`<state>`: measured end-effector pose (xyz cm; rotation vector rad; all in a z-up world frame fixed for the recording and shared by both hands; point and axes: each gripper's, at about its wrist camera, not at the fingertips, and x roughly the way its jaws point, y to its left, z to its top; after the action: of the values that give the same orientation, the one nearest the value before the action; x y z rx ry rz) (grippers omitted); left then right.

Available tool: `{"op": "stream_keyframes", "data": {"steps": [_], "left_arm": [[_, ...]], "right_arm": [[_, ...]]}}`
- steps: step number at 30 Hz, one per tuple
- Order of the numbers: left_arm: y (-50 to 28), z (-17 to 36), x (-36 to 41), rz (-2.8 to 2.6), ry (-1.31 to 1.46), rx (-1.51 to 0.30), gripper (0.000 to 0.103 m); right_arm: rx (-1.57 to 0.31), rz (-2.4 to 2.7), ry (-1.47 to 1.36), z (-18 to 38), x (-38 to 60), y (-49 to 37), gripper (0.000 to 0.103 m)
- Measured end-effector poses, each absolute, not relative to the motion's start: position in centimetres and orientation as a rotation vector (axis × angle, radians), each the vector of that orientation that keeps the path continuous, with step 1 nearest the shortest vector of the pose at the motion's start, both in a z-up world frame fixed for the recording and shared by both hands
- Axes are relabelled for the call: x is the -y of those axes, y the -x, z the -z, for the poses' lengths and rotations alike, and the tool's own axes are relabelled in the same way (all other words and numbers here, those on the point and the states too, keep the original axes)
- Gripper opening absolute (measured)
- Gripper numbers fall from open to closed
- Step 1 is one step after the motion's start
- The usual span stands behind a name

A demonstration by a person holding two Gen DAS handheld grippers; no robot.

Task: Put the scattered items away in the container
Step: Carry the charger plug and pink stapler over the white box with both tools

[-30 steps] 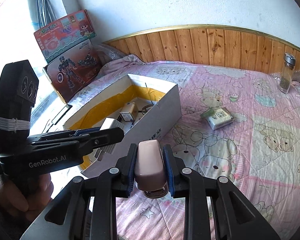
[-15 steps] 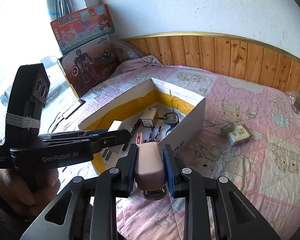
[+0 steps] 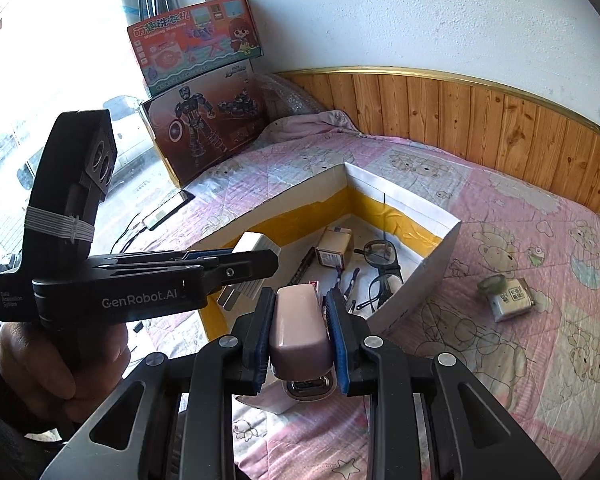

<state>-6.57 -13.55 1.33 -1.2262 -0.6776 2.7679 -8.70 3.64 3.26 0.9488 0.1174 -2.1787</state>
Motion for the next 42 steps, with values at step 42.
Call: {"op": "stream_keyframes", "data": {"steps": [42], "left_arm": [[10.7, 2.1, 22.2, -2.712, 1.477, 0.362, 0.031]], "right_arm": [[-0.224, 1.951, -1.056, 1.3, 7.5, 10.7, 0.027]]}}
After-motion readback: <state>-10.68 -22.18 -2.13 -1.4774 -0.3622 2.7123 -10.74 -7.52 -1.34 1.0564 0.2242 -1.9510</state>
